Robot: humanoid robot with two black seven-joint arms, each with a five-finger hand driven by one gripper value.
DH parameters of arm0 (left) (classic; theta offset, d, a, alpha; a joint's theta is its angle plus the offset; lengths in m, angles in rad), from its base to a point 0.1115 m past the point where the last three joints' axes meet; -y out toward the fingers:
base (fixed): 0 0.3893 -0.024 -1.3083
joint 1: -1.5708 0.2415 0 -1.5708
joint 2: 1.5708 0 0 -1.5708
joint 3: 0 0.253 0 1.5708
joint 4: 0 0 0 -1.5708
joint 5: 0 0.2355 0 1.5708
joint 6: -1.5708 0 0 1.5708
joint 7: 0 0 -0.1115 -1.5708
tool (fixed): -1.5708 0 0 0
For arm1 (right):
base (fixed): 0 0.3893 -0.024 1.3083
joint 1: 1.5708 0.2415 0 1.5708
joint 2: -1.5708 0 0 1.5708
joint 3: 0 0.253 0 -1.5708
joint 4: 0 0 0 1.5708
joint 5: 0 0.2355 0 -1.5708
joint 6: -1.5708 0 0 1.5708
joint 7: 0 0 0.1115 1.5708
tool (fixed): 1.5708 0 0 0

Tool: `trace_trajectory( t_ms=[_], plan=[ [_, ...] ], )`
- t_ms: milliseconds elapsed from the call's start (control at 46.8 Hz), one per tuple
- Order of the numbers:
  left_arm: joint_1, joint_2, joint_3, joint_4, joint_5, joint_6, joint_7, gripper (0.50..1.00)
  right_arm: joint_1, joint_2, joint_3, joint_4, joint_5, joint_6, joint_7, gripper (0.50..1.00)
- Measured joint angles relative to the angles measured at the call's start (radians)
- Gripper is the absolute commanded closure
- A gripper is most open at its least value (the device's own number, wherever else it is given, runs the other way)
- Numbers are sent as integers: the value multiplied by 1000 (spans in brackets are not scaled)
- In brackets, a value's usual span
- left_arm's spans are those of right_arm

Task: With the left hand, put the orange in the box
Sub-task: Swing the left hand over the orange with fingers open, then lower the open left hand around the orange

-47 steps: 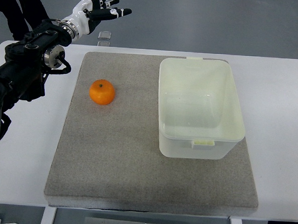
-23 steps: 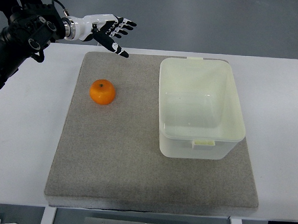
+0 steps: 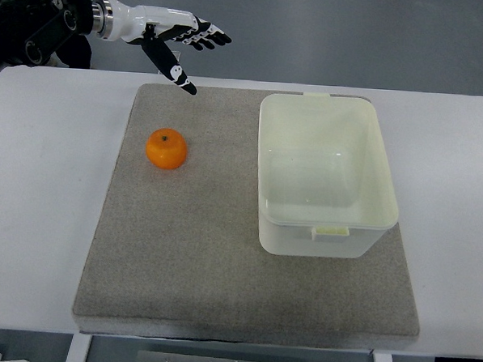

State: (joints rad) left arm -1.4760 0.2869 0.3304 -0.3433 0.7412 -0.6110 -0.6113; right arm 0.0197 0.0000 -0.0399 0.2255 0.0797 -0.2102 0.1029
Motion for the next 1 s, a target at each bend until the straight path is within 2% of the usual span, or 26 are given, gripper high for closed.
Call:
trace_trajectory(
  t_ms=[128, 321, 491, 726, 791, 919, 1004],
  plan=[
    [-34, 25, 13, -71, 88, 0, 0, 514, 0, 0, 0, 0, 0, 0, 0, 556],
    [-31, 24, 19, -74, 226, 0, 0, 514, -1, 0, 0, 0, 0, 0, 0, 556],
    [-19, 24, 28, -75, 244, 0, 0, 512, -1, 0, 0, 0, 0, 0, 0, 556],
    [-15, 17, 153, -76, 255, 0, 0, 514, 0, 0, 0, 0, 0, 0, 0, 556],
    [-13, 15, 197, -76, 265, 41, 0, 512, 0, 0, 0, 0, 0, 0, 0, 556],
    [4, 7, 273, -76, 328, 172, 1, 510, 0, 0, 0, 0, 0, 0, 0, 556],
    [6, -10, 280, -77, 343, 184, 0, 510, 0, 0, 0, 0, 0, 0, 0, 556]
  ],
)
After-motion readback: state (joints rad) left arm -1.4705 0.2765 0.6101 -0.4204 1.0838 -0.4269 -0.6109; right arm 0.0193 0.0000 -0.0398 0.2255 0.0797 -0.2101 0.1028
